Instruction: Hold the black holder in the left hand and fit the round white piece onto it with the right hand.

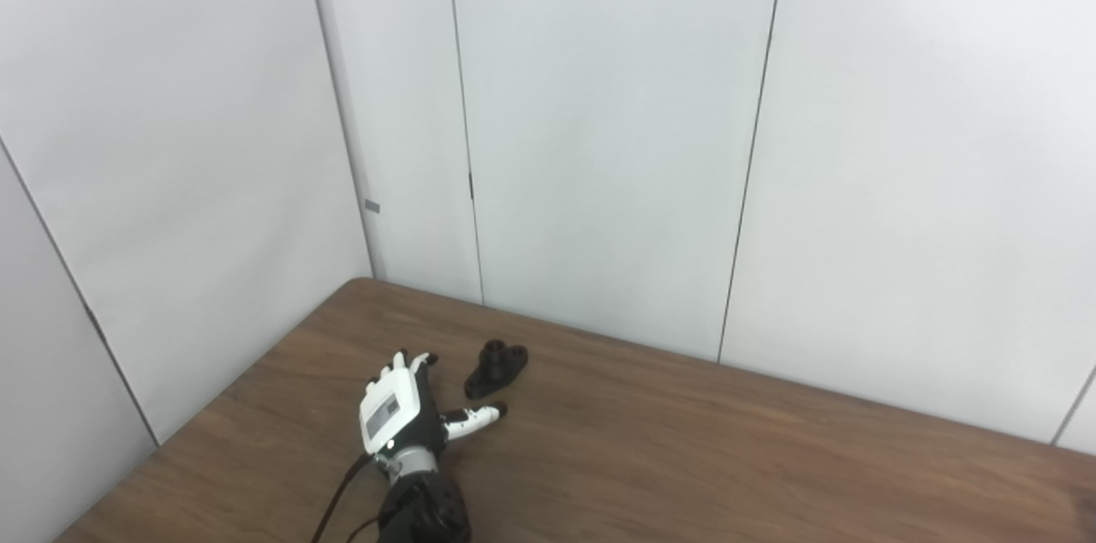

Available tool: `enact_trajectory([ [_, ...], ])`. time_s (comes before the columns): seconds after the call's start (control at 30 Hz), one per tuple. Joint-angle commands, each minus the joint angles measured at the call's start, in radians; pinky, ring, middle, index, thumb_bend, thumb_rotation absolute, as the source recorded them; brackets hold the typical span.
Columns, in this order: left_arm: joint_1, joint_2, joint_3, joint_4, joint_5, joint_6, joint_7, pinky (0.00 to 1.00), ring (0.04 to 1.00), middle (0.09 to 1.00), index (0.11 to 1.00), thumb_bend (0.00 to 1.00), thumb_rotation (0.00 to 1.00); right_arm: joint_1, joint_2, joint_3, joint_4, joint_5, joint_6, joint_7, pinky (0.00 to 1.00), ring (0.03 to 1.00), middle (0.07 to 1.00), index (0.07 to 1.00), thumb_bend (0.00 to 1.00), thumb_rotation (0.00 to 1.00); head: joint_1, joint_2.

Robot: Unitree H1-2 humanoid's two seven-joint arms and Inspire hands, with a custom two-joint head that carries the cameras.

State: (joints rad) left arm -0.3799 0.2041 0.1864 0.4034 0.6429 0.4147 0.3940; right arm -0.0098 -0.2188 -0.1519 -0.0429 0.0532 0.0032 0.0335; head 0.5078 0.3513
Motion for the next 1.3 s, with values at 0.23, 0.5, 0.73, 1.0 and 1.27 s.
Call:
enact_trajectory([
  [0.23, -0.037, 0.018, -0.037, 0.088, -0.093, -0.051, 0.025, 1.00, 1.000, 1.000, 0.803, 1.00, 0.31, 0.030, -0.013, -0.017, -0.023, -0.005, 0.042, -0.011, 1.00, 1.000, 1.000, 0.967, 0.81, 0.96, -0.007, 0.005],
  [0.5, -0.040, 0.027, -0.073, 0.090, -0.121, -0.054, 0.009, 1.00, 0.985, 0.984, 0.802, 1.00, 0.30, 0.036, -0.013, -0.016, -0.022, -0.010, 0.031, -0.011, 1.00, 1.000, 1.000, 0.964, 0.79, 0.96, -0.014, 0.010],
  [0.73, -0.041, 0.026, -0.082, 0.095, -0.171, -0.072, -0.010, 1.00, 1.000, 0.999, 0.787, 1.00, 0.24, 0.044, -0.010, -0.016, -0.050, 0.006, 0.059, -0.007, 1.00, 1.000, 1.000, 0.966, 0.78, 0.95, -0.019, 0.012],
  [1.0, -0.057, 0.047, -0.124, 0.129, -0.174, -0.053, -0.036, 1.00, 1.000, 1.000, 0.814, 1.00, 0.25, 0.046, -0.010, -0.016, -0.041, 0.005, 0.037, -0.008, 1.00, 1.000, 1.000, 0.960, 0.75, 0.96, -0.028, 0.017],
  [1.27, -0.069, 0.052, -0.144, 0.152, -0.185, -0.051, -0.024, 1.00, 1.000, 0.997, 0.782, 1.00, 0.20, 0.047, -0.008, -0.016, -0.036, -0.008, 0.032, -0.018, 1.00, 1.000, 1.000, 0.953, 0.74, 0.97, -0.033, 0.019],
])
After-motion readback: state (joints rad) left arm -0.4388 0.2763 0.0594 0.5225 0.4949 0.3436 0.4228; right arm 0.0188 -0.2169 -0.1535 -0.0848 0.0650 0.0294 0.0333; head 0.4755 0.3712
